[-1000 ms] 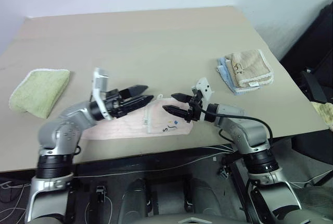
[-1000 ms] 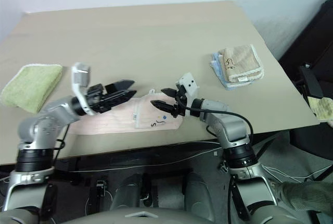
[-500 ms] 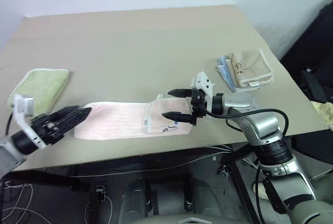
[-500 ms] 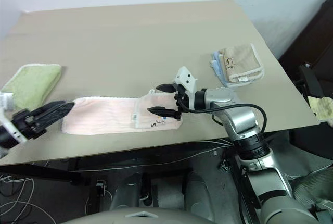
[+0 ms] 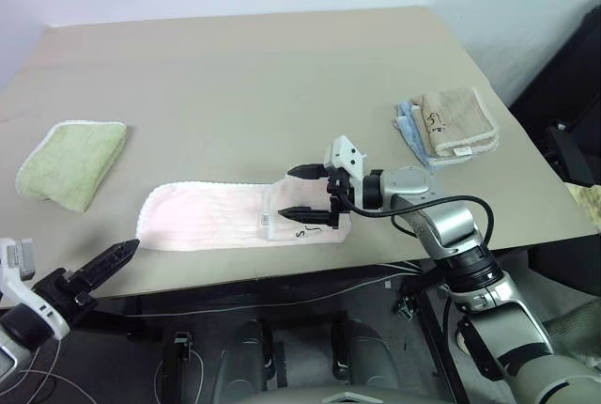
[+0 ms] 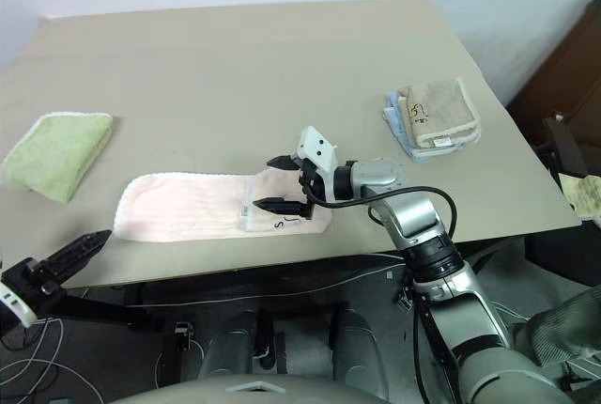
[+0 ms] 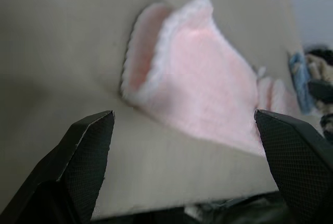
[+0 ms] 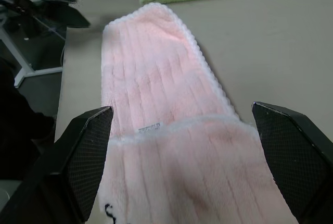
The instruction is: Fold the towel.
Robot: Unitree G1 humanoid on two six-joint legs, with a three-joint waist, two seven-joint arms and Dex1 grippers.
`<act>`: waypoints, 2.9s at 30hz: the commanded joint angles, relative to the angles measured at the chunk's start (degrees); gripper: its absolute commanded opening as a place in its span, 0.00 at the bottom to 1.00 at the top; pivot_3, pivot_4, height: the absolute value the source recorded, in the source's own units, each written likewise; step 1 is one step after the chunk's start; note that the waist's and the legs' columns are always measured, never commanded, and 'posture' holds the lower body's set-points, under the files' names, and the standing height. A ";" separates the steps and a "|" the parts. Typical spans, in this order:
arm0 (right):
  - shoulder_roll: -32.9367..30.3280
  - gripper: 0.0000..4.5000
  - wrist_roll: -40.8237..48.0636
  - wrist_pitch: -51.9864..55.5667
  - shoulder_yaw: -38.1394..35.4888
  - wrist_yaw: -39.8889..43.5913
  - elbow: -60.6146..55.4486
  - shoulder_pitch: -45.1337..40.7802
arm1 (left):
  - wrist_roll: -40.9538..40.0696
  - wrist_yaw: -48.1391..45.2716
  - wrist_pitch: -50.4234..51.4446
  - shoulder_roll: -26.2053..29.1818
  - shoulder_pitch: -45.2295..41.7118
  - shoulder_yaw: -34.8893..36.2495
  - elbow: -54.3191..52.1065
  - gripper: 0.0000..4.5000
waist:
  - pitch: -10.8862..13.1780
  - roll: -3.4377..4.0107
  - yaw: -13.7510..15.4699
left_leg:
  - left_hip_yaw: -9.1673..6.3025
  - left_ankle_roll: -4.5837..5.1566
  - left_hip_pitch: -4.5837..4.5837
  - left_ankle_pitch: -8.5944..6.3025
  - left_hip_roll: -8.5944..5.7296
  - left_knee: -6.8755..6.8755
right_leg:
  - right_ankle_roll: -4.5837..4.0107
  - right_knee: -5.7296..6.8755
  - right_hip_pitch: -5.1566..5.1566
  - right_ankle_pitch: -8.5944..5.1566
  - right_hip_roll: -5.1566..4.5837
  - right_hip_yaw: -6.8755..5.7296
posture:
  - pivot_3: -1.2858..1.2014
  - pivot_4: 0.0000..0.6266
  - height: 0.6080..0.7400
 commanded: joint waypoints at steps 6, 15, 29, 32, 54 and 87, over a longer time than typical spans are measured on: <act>-0.36 1.00 -0.62 -1.19 -1.20 -0.17 -0.38 -1.12 | -5.85 4.76 -2.47 -0.64 -1.13 -5.42 4.39 1.00 | 0.00 -0.01 -0.12 | 0.06 0.00 -0.04 0.00 -0.06 -0.03 | 0.00 -0.08 -0.02 0.00 0.02 0.01 | 0.52 0.24 1.00; -0.01 1.00 -1.20 -1.51 -1.79 -1.87 -0.26 -0.50 | -7.00 7.77 -5.30 -0.94 -5.58 -9.49 9.52 1.00 | -0.02 0.02 0.25 | 0.04 -0.01 -0.03 0.00 -0.04 -0.03 | 0.00 -0.07 -0.01 0.00 0.01 0.00 | 0.52 0.24 1.00; 0.45 1.00 -2.12 -2.78 -2.31 -3.81 1.85 -1.87 | -9.34 8.80 -7.37 -2.75 -9.47 -13.13 8.63 0.28 | -0.06 0.07 0.14 | 0.05 0.00 -0.04 0.01 -0.10 -0.03 | -0.05 -0.12 0.05 0.04 -0.02 -0.02 | 0.52 0.24 1.00; 0.67 1.00 -2.36 -3.40 -2.21 -3.98 2.64 -2.25 | -10.19 9.69 -7.92 -3.11 -9.84 -13.31 7.38 0.04 | -0.06 0.07 0.09 | 0.05 -0.01 -0.04 0.02 -0.13 -0.03 | -0.05 -0.12 0.15 0.04 0.03 -0.01 | 0.52 0.24 1.00; -4.60 1.00 5.98 2.41 -16.44 -5.34 2.68 -4.23 | -12.99 5.51 -3.72 13.59 -29.70 -34.71 -1.93 0.00 | 0.02 0.05 0.21 | 0.21 -0.13 -0.05 0.10 -0.10 -0.02 | -0.03 -0.09 0.28 0.04 0.26 0.02 | 0.52 0.24 1.00; -8.86 1.00 5.35 4.24 -24.13 -18.93 -3.62 2.47 | 29.30 -23.36 6.22 -9.37 -58.16 -57.33 13.87 0.00 | 0.04 0.05 0.43 | 0.02 0.02 0.02 0.31 -0.09 0.40 | 0.25 0.28 0.56 0.14 0.39 -0.01 | 0.52 0.24 1.00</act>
